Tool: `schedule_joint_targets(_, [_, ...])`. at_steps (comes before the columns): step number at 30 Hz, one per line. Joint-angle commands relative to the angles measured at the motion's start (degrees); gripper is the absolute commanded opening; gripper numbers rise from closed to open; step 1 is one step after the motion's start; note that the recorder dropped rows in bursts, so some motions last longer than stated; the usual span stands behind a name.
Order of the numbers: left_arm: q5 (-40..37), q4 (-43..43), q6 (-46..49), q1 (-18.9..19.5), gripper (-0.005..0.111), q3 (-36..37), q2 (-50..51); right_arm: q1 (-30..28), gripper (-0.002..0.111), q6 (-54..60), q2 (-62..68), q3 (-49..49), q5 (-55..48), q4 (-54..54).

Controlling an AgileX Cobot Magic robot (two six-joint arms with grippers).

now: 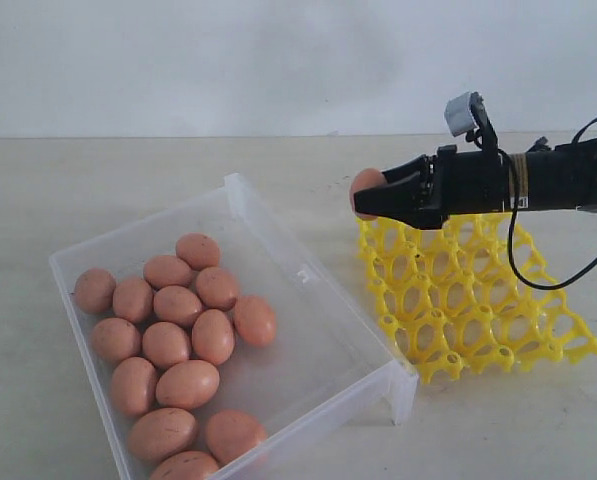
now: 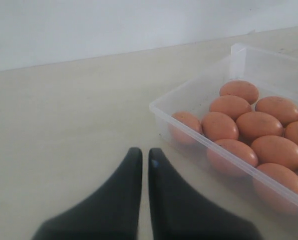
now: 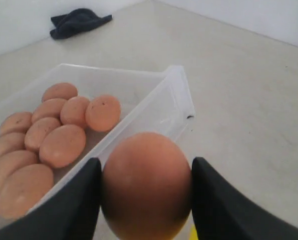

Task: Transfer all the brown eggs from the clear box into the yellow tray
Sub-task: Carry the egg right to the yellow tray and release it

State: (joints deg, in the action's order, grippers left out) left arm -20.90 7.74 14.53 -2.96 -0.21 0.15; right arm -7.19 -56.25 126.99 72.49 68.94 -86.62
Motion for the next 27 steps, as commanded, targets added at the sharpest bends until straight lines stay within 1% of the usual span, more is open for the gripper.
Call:
schedule_joint_targets(1, [0.3, 0.4, 0.1, -0.3, 0.004, 0.2, -0.2, -0.2, 0.0, -2.4, -0.1, 0.2, 1.0, -4.1])
schedule_joint_targets(7, [0.3, 0.4, 0.1, -0.3, 0.004, 0.2, -0.2, -0.2, 0.0, -1.7, -0.1, 0.2, 0.9, -7.0])
schedule_joint_targets(12, [0.3, 0.4, 0.1, -0.3, 0.004, 0.2, -0.2, -0.2, 0.0, -0.3, -0.1, 0.2, -4.4, -8.6])
schedule_joint_targets(17, [0.3, 0.4, 0.1, -0.3, 0.004, 0.2, -0.2, -0.2, 0.0, 2.9, -0.1, 0.2, -6.5, -8.8])
schedule_joint_targets(25, [0.3, 0.4, 0.1, -0.3, 0.004, 0.2, -0.2, -0.2, 0.0, 3.2, -0.1, 0.2, -12.0, -8.8])
schedule_joint_targets(27, [0.3, 0.4, 0.1, -0.3, 0.004, 0.2, -0.2, -0.2, 0.003, 3.1, -0.1, 0.2, -12.3, -8.8])
